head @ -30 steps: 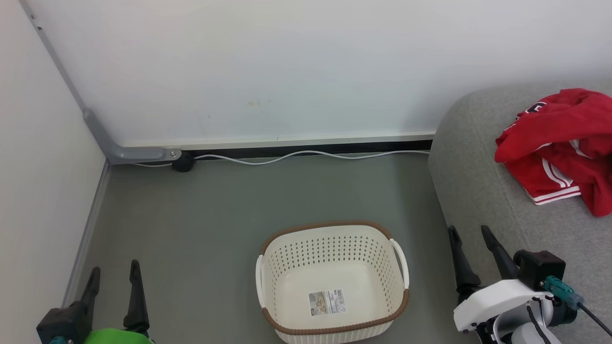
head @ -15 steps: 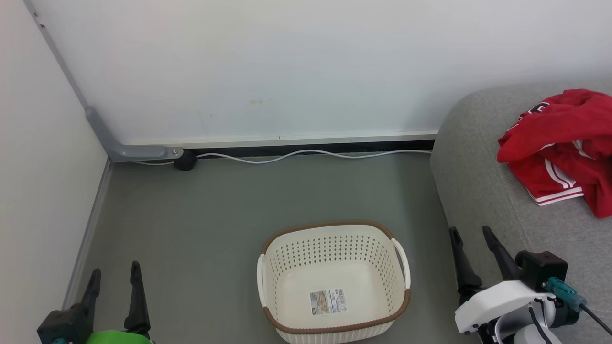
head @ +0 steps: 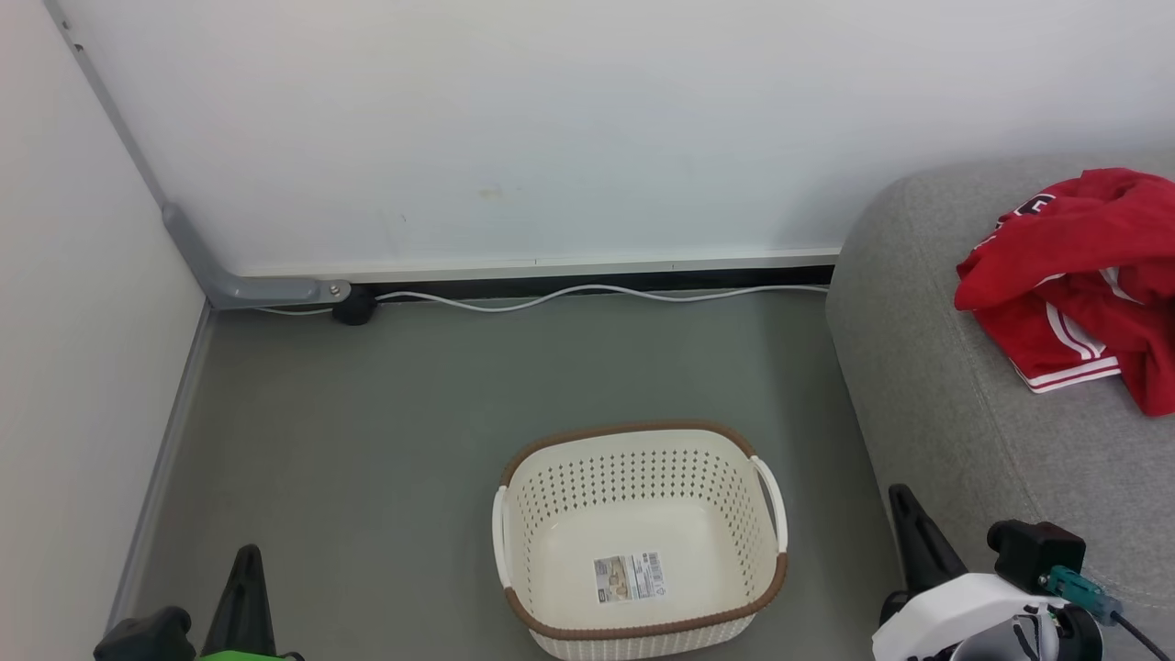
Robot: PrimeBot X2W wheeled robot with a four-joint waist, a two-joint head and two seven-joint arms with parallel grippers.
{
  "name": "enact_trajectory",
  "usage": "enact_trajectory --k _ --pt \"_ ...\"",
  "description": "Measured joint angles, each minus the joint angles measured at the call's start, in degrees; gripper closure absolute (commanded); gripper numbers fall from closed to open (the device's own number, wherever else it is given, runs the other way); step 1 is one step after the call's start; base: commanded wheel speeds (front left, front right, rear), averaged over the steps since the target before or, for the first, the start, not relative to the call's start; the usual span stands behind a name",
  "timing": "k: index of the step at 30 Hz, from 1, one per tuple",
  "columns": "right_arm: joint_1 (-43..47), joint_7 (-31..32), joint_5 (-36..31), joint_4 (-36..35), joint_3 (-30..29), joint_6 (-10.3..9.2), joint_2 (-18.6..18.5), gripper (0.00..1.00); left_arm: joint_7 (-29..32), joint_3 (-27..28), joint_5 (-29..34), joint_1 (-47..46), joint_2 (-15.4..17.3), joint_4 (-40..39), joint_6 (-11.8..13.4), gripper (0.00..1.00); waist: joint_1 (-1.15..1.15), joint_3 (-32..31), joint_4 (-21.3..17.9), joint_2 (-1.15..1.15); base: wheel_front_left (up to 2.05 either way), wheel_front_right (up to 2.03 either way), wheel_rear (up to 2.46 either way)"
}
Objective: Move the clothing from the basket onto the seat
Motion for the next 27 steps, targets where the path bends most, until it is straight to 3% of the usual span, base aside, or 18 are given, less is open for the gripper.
enact_trajectory --k 27 --pt "-1.8 4.82 19.95 -0.02 -5.8 2.85 1.04 1.0 5.5 3.64 -18.14 -2.02 -1.78 1.42 -3.58 1.0 0.0 1.07 -0.45 0.0 0.0 0.0 0.0"
